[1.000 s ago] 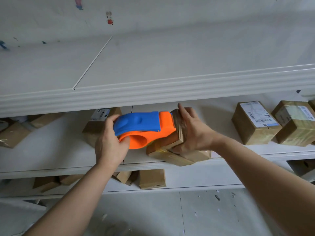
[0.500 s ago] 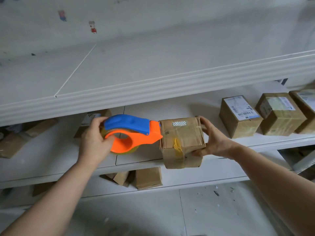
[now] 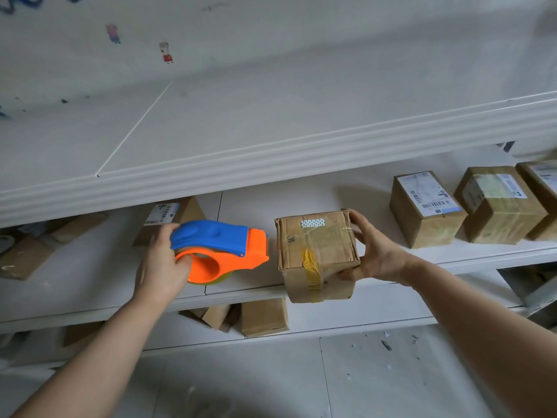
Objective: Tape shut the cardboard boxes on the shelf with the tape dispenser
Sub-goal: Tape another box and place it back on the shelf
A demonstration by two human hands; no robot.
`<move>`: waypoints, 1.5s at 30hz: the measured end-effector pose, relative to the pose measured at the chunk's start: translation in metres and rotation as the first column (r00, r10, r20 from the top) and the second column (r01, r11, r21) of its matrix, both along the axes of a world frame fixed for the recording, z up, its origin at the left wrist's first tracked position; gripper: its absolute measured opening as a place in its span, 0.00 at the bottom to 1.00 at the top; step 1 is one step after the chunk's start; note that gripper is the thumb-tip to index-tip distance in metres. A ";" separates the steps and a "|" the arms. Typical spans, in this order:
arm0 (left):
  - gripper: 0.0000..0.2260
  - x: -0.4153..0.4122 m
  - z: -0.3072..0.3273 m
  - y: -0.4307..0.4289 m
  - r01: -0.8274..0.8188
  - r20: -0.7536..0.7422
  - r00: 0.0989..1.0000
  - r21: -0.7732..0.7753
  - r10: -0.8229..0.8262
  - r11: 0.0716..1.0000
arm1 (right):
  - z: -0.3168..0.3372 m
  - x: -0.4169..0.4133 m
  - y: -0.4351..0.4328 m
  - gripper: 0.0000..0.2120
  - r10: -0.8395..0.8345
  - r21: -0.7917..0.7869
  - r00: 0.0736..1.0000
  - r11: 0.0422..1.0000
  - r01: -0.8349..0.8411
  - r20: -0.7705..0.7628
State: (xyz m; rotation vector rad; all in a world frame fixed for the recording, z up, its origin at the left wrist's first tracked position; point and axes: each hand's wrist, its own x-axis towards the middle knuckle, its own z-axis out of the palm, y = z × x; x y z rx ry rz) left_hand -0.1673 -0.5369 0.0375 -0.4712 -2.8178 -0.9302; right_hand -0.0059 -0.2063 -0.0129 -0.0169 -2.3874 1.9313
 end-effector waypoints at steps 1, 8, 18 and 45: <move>0.23 0.002 -0.004 0.003 0.003 0.003 1.000 -0.010 -0.003 1.000 | 0.000 0.000 0.000 0.46 -0.004 0.002 1.000 1.000 0.004 0.003; 0.23 0.002 -0.006 0.021 0.008 -0.013 1.000 -0.061 -0.009 0.998 | 0.011 -0.005 0.001 0.71 -0.099 0.346 0.977 0.938 0.028 0.188; 0.21 0.005 -0.005 0.032 0.057 0.008 0.998 -0.017 -0.057 0.998 | 0.034 -0.026 -0.051 0.59 0.059 0.962 0.987 0.220 -0.161 0.151; 0.28 0.044 0.011 0.133 0.266 -0.110 0.951 -0.187 -0.289 0.946 | 0.000 -0.026 -0.006 0.71 -0.170 0.593 0.974 0.804 0.050 0.148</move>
